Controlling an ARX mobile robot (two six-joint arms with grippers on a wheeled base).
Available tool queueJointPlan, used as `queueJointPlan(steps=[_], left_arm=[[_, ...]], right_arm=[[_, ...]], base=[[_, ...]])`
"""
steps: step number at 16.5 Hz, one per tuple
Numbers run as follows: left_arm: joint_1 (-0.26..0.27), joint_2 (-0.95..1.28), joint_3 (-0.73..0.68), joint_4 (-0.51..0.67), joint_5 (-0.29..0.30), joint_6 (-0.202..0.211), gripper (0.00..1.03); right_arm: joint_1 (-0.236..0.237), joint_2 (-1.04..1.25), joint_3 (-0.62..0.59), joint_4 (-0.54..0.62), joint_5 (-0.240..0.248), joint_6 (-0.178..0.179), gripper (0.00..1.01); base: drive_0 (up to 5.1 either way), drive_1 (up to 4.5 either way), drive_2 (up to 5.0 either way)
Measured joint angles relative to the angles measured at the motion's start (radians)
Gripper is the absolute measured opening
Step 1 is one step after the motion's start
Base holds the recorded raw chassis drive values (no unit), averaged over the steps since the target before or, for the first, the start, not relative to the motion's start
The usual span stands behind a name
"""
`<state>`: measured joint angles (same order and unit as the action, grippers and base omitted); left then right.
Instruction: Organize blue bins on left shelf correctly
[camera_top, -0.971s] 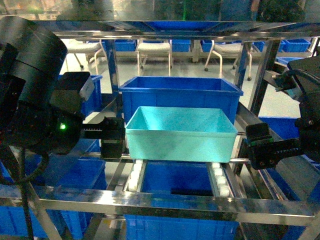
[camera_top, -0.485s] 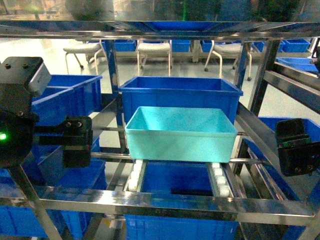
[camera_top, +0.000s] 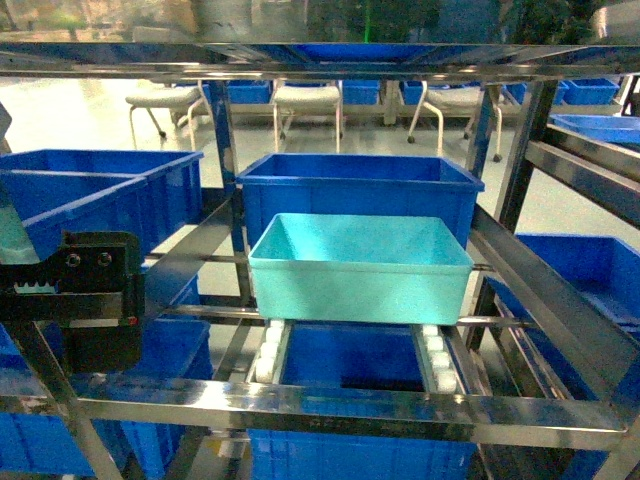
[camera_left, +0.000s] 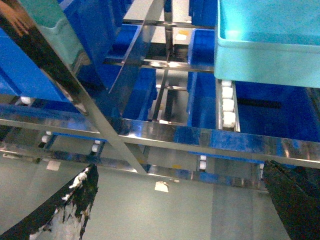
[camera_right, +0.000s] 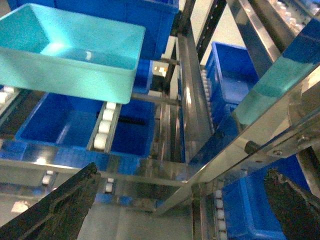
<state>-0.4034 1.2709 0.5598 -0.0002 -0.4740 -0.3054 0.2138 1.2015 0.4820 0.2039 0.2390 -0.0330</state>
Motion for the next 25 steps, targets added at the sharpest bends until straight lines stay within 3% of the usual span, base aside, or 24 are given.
queueJointPlan(steps=[4,5,6,7,8,10,11,12,13,14,15,16,17,18,25], left_arm=[[0.021,-0.004,-0.005,0.019,-0.035,0.007,0.98],[0.021,-0.004,-0.005,0.019,-0.035,0.007,0.98],[0.041,0.022,-0.106,0.381,0.06,0.082,0.89],[0.094,0.018,-0.269,0.68,0.149,0.185,0.74],[0.137,-0.041,-0.379,0.876,0.192,0.24,0.6],[0.194,-0.162,-0.426,1.035,0.266,0.281,0.31],[0.225,-0.191,-0.476,0.975,0.289,0.287,0.16],[0.248,-0.237,-0.512,0.914,0.314,0.287,0.02],[0.266,-0.329,-0.517,0.882,0.339,0.289,0.02],[0.291,-0.412,-0.52,0.822,0.351,0.289,0.02],[0.307,-0.476,-0.537,0.752,0.376,0.289,0.02],[0.367,-0.55,-0.544,0.689,0.452,0.29,0.02],[0.41,-0.622,-0.544,0.631,0.456,0.289,0.02],[0.404,-0.678,-0.544,0.58,0.471,0.29,0.02],[0.401,-0.753,-0.545,0.509,0.474,0.29,0.02]], right_arm=[[0.01,0.028,0.003,0.05,0.028,-0.005,0.98],[0.005,0.058,-0.043,0.265,0.005,0.003,0.93],[-0.021,0.074,-0.154,0.544,-0.044,0.014,0.78],[-0.045,0.026,-0.264,0.704,-0.072,0.015,0.62],[-0.072,-0.042,-0.282,0.745,-0.085,0.017,0.48],[-0.1,-0.155,-0.346,0.692,-0.129,0.018,0.19],[-0.118,-0.19,-0.385,0.694,-0.138,0.018,0.04],[-0.13,-0.204,-0.412,0.723,-0.149,0.019,0.02],[-0.18,-0.262,-0.44,0.657,-0.22,0.021,0.02],[-0.218,-0.346,-0.45,0.608,-0.23,0.022,0.02],[-0.219,-0.413,-0.456,0.555,-0.237,0.022,0.02],[-0.214,-0.484,-0.467,0.479,-0.237,0.022,0.02],[-0.214,-0.552,-0.467,0.43,-0.237,0.022,0.02],[-0.214,-0.607,-0.468,0.377,-0.239,0.022,0.02],[-0.214,-0.685,-0.468,0.308,-0.239,0.022,0.02]], base=[[0.0,0.0,0.0],[0.0,0.0,0.0],[0.0,0.0,0.0],[0.0,0.0,0.0],[0.0,0.0,0.0],[0.0,0.0,0.0],[0.0,0.0,0.0],[0.0,0.0,0.0],[0.0,0.0,0.0],[0.0,0.0,0.0],[0.0,0.0,0.0],[0.0,0.0,0.0],[0.0,0.0,0.0],[0.0,0.0,0.0],[0.0,0.0,0.0]])
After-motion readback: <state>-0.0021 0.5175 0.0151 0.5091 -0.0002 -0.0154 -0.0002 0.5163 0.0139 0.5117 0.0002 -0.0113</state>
